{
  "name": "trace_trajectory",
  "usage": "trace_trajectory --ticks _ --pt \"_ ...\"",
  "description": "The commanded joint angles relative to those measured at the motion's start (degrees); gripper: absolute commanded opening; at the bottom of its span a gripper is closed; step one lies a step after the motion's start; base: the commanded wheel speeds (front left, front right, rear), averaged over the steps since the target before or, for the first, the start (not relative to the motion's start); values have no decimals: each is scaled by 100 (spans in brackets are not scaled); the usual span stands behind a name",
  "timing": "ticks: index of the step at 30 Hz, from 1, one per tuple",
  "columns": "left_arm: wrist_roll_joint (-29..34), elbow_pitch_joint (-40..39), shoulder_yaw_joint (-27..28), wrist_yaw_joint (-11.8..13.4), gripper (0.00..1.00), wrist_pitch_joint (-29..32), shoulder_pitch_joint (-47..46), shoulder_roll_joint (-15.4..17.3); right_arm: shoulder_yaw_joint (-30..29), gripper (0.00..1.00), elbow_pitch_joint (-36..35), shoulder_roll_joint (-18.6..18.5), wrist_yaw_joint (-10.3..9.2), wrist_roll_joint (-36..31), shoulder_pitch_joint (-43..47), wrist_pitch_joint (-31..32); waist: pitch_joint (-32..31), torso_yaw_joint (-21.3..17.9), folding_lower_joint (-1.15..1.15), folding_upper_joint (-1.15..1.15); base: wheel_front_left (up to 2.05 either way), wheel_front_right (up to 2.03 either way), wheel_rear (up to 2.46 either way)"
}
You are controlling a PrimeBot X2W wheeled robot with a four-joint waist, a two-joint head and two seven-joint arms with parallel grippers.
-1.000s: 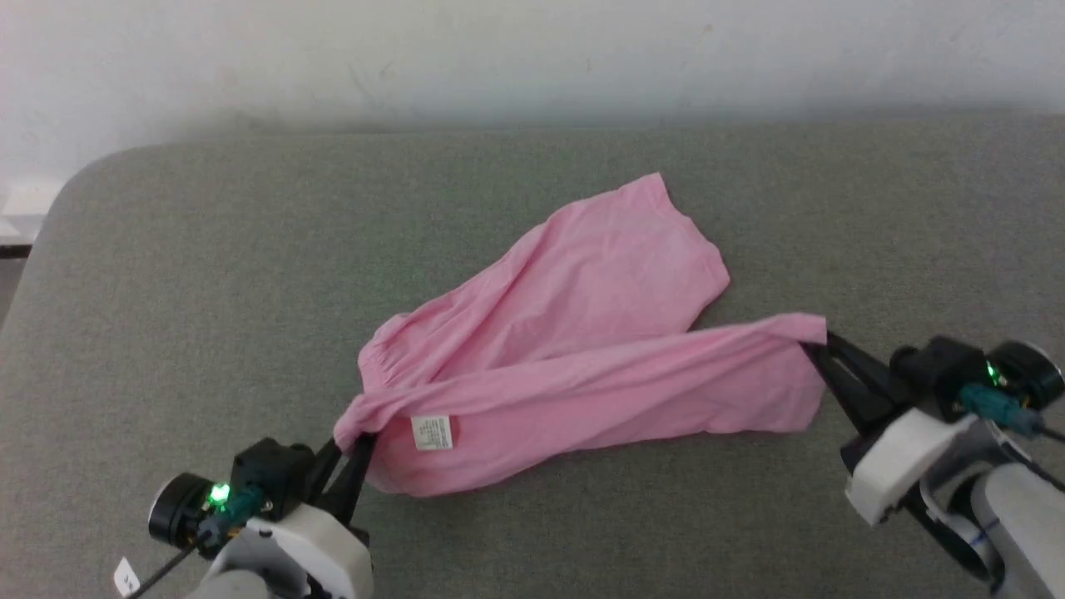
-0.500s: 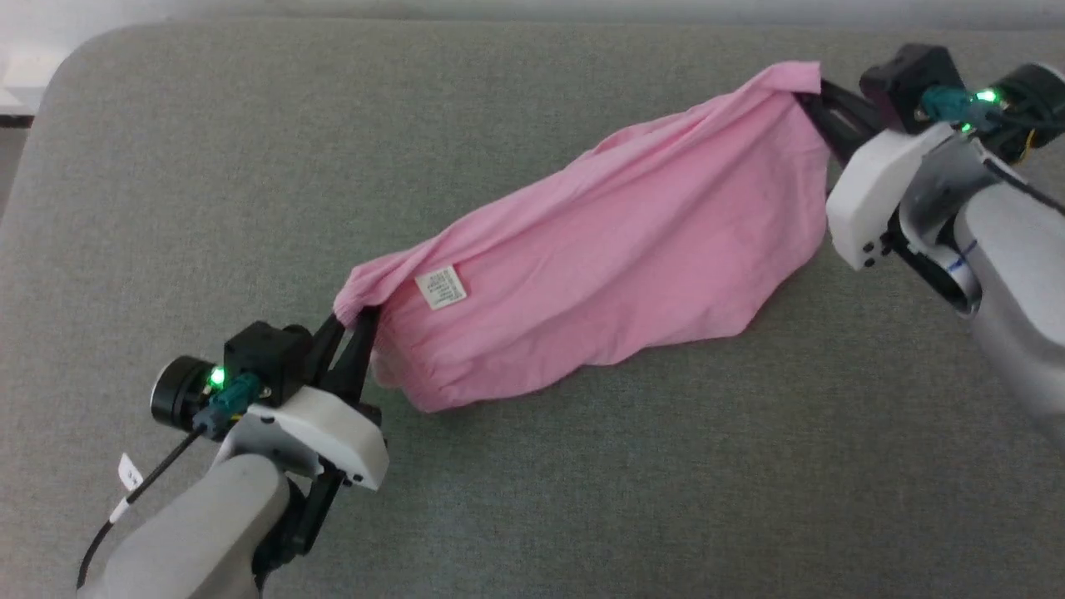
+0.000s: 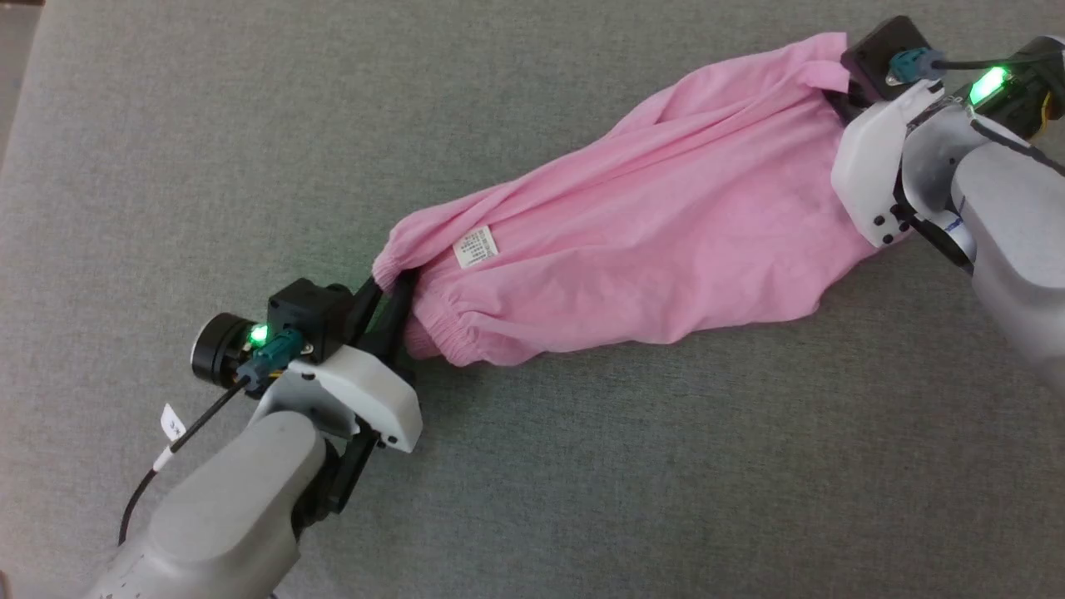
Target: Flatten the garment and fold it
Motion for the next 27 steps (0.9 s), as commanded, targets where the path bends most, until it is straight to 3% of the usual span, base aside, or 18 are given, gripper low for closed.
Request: trace_trajectory --ticks 1,2,3,4,5,9,12,17,22,27 --pt "31 69 16 -51 0 -20 -93 -63 73 0 109 27 -13 164 -110 -122 49 64 -1 0 0 0 0" --pt "23 80 23 -78 31 -35 -87 -93 119 0 146 51 -13 249 -119 -167 15 50 -1 0 0 0 0" --pt "45 77 27 -95 100 -51 -87 -112 168 16 164 65 -13 336 -132 -206 -28 40 -1 0 0 0 0" --pt "62 71 48 -90 100 -68 -81 -132 236 40 150 52 -13 399 -158 -265 -85 35 -1 0 0 0 0" --pt "96 57 59 -86 100 -81 -69 -136 306 100 123 16 -13 438 -203 -340 -144 27 -1 0 0 0 0" --pt "255 -152 247 86 100 -121 53 -72 593 100 -125 -205 -13 686 -390 -450 -413 -37 -1 0 0 0 0" --pt "420 -455 490 296 100 -132 228 6 842 100 -442 -466 -13 988 -546 -183 -609 -72 -1 0 0 0 0" --pt "606 -1013 917 474 100 -135 623 2 1550 100 -1467 -1043 -13 1967 -706 1366 -802 -52 -1 0 0 0 0" --pt "808 -1136 1086 492 100 -136 849 -58 1826 100 -2304 -1581 -13 2737 -771 3019 -776 48 -1 0 0 0 0" --pt "1030 -1122 1117 467 100 -136 882 -238 1868 100 -2271 -1694 -13 3094 -512 3669 -650 212 -1 0 0 0 0"
